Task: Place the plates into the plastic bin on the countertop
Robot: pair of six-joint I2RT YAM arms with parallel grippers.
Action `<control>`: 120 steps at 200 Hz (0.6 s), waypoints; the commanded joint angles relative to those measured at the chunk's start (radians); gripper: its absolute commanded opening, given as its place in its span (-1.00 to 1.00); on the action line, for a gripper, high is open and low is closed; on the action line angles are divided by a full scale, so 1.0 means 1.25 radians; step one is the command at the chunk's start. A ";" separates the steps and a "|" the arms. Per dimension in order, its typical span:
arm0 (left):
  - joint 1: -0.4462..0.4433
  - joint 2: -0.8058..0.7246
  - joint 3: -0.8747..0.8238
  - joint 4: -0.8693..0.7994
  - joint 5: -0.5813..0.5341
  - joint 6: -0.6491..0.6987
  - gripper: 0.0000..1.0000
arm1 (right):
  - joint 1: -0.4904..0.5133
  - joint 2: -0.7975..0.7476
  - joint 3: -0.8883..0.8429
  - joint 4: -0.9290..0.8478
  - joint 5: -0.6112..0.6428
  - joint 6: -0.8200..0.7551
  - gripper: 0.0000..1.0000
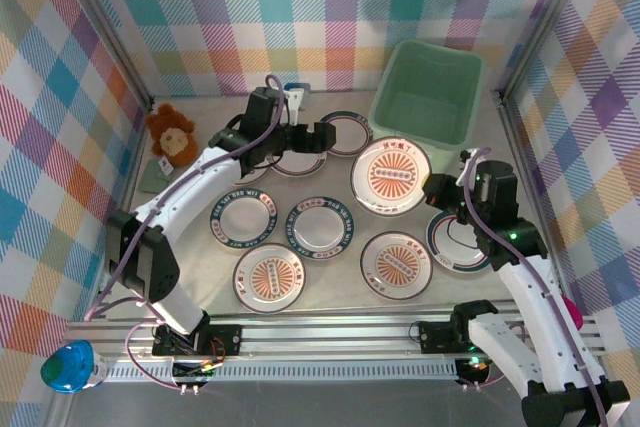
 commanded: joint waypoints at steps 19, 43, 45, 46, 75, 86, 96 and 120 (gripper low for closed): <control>-0.010 0.062 0.091 0.074 0.051 -0.045 0.94 | 0.002 0.018 0.108 0.037 0.086 0.034 -1.00; -0.010 0.102 0.119 0.109 0.067 -0.072 0.94 | 0.000 0.067 0.171 0.065 0.149 0.001 -1.00; -0.010 0.107 0.124 0.109 0.068 -0.075 0.94 | 0.000 0.072 0.175 0.068 0.156 -0.002 -1.00; -0.010 0.110 0.126 0.109 0.069 -0.075 0.94 | -0.001 0.074 0.177 0.069 0.158 -0.004 -1.00; -0.016 0.183 0.186 0.109 0.090 -0.096 0.94 | -0.028 0.154 0.237 0.110 0.192 -0.034 -1.00; -0.021 0.210 0.208 0.110 0.086 -0.097 0.94 | -0.048 0.182 0.252 0.132 0.189 -0.033 -1.00; -0.027 0.234 0.230 0.111 0.085 -0.098 0.94 | -0.069 0.210 0.266 0.152 0.185 -0.030 -1.00; -0.040 0.297 0.285 0.110 0.075 -0.102 0.95 | -0.121 0.285 0.306 0.188 0.164 -0.022 -1.00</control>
